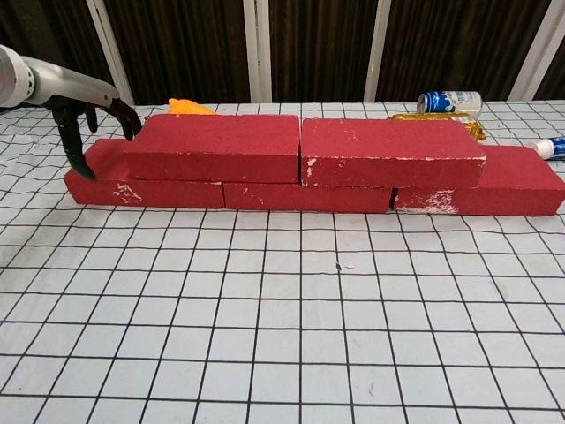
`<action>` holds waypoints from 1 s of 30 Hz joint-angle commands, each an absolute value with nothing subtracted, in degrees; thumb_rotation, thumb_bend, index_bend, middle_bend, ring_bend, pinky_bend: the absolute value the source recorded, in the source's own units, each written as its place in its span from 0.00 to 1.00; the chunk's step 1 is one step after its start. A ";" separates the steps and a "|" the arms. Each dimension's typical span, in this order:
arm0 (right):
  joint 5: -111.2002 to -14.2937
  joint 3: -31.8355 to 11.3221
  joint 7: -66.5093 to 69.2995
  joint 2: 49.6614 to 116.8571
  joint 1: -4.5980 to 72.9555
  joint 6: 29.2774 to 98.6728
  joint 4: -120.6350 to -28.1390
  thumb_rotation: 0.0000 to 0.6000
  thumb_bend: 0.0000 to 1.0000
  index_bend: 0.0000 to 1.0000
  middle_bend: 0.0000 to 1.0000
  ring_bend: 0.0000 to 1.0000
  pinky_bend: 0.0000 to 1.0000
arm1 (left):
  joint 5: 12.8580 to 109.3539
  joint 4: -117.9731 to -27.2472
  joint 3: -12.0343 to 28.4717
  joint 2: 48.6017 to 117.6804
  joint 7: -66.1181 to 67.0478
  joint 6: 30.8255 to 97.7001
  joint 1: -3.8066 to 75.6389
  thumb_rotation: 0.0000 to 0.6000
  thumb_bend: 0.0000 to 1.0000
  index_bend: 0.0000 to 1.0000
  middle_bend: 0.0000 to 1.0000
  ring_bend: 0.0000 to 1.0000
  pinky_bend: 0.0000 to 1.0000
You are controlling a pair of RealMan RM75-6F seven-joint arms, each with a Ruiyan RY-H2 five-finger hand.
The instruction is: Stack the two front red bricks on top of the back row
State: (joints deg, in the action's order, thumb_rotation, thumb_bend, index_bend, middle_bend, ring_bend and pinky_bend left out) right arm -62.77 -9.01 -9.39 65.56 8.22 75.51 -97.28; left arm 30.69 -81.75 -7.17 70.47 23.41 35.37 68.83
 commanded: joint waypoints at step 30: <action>-65.45 -8.00 -7.90 64.82 8.35 74.48 -97.49 1.00 0.17 0.05 0.00 0.00 0.00 | 40.00 -108.28 -5.88 46.91 13.28 49.13 56.78 1.00 0.00 0.19 0.11 0.06 0.25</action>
State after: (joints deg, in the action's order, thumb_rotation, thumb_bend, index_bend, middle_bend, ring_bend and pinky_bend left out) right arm -64.76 -8.35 -8.27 65.09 8.25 74.85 -97.46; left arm 29.55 -99.70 -6.76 53.27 19.60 38.24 65.89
